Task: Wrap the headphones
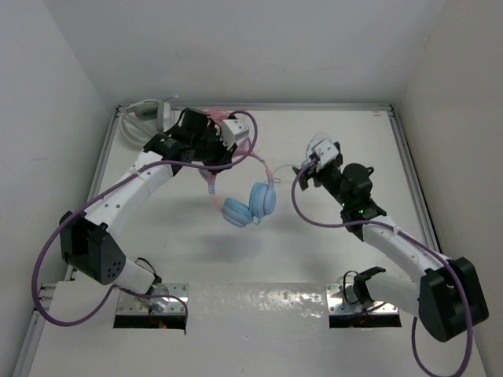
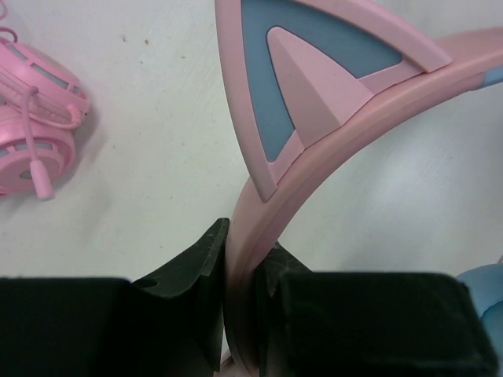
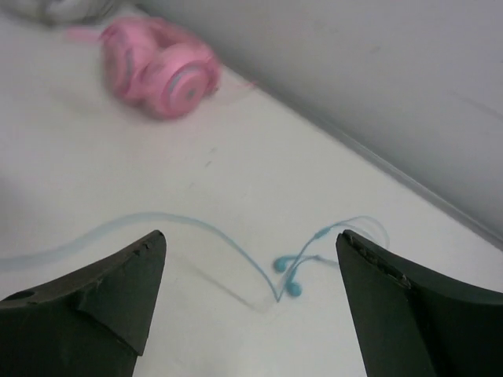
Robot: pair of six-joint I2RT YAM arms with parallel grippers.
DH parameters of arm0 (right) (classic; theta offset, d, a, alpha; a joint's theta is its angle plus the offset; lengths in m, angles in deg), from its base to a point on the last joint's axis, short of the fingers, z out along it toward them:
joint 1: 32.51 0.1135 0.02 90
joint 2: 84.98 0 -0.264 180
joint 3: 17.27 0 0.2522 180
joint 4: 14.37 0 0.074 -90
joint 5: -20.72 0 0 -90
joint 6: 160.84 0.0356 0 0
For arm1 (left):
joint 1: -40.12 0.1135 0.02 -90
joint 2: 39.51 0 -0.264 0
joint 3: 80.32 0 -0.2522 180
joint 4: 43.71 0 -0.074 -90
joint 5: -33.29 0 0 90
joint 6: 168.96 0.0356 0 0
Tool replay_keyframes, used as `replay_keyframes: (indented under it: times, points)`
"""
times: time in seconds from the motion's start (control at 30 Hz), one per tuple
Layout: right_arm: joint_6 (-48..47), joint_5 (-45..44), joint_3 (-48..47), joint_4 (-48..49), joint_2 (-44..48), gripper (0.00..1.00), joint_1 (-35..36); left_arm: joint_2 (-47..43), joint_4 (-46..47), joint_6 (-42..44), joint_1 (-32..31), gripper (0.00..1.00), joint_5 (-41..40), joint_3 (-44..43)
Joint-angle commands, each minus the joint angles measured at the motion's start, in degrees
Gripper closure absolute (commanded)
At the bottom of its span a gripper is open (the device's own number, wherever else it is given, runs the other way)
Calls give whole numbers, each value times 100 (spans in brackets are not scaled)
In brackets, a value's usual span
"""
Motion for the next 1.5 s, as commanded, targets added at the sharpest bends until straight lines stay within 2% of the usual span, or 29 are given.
replay_keyframes:
  times: [0.0,0.03,0.07,0.13,0.3,0.5,0.63,0.67,0.77,0.83,0.87,0.9,0.93,1.07,1.2,1.3,1.37,1.4,1.47]
  points:
    - [-973,1522,769,1452,-213,11,52,-119,-344,-5,58,100,473,-319]
    - [-1079,1637,980,1847,-292,10,52,-119,-389,-31,49,100,474,-450]
    - [-1219,1734,1365,2643,-380,10,52,-136,-459,-58,49,100,421,-521]
    - [-1387,1674,1605,3377,-713,10,52,-163,-538,-84,58,100,351,-740]
    - [-2010,1349,1554,3372,-1364,9,52,-172,-819,-189,67,100,324,-1198]
    - [-2371,831,590,3758,-2673,7,-9,-224,-890,-269,75,100,447,-1234]
    - [-1934,803,-45,4521,-3684,11,-246,-330,-907,-295,75,100,465,-1269]
    - [-1811,803,-185,4697,-4060,22,-290,-339,-925,-295,75,100,491,-1286]
    - [-1380,882,-669,5146,-4571,44,-387,-356,-960,-295,75,100,535,-1278]
    - [-1004,1179,-714,5550,-4617,68,-387,-374,-925,-295,75,100,465,-1164]
    - [-801,1164,-549,6126,-4583,95,-387,-374,-899,-286,75,100,430,-1103]
    - [-338,938,-443,6514,-4574,100,-387,-365,-812,-295,84,100,334,-1032]
    - [-411,831,-311,6762,-4539,100,-396,-356,-759,-304,84,100,290,-884]
    - [-62,654,85,6440,-3671,100,-536,-243,-565,-286,93,100,350,-654]
    - [554,576,-10,5957,-3036,100,-818,-189,-425,-225,93,100,456,-505]
    - [642,259,-405,5343,-2693,100,-862,-181,-257,-260,84,100,412,-356]
    - [765,13,-984,4421,-2622,100,-862,-163,-231,-277,84,100,508,-329]
    - [748,-22,-1204,3739,-2692,100,-871,-163,-239,-286,84,100,552,-337]
    - [774,-136,-1837,3295,-3015,100,-871,-215,-257,-321,84,100,675,-372]
